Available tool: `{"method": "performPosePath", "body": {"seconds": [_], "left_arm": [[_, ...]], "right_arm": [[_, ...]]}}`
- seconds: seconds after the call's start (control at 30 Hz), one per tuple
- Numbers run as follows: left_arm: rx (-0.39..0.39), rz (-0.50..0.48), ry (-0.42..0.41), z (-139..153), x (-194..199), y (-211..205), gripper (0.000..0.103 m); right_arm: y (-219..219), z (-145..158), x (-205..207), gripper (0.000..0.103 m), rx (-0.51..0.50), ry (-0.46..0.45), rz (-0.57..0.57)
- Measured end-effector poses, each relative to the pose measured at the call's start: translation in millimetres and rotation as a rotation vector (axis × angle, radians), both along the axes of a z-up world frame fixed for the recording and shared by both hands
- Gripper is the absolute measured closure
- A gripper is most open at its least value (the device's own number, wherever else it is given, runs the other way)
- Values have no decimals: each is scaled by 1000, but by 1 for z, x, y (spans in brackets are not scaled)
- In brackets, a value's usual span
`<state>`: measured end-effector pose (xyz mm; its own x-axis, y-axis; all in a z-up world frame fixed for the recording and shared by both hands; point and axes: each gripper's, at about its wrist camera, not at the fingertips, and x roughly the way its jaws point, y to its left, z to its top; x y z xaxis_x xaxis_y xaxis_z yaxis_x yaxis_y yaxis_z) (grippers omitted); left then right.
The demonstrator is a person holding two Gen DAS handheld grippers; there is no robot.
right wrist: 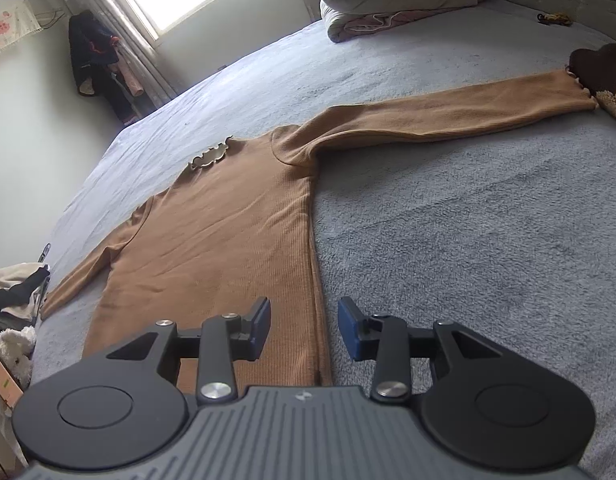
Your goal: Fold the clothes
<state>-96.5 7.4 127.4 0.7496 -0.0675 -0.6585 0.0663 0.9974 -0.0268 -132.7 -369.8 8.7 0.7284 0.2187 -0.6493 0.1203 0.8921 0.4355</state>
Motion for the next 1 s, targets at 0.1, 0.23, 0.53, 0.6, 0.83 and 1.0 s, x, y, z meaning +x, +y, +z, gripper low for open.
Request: {"method": "performPosePath", "body": {"seconds": [0.1,0.23,0.53,0.6,0.83,1.0], "left_arm": [[-31,-13,5,-15,7,0,16],[-60,-46,19,-44,20,-9,12],[-187,-75,4,-102,55,-25,4],[-187,-68,-1,-108,62,-27,4],[-219,1,-57,-118,74,-12,4],[-241,41,-65,-122,83,1,3]], "right_arm": [[-7,-3,4,58,-14,-10,-40],[-32,-11,14,55,-35,-5,-137],[-112,-34,46,51,16,-32,-390],[-129,-39,54,51,41,-49,-440],[-170,-51,91,52,85,-127,-579],[-182,-57,114,54,80,-165,-669]]}}
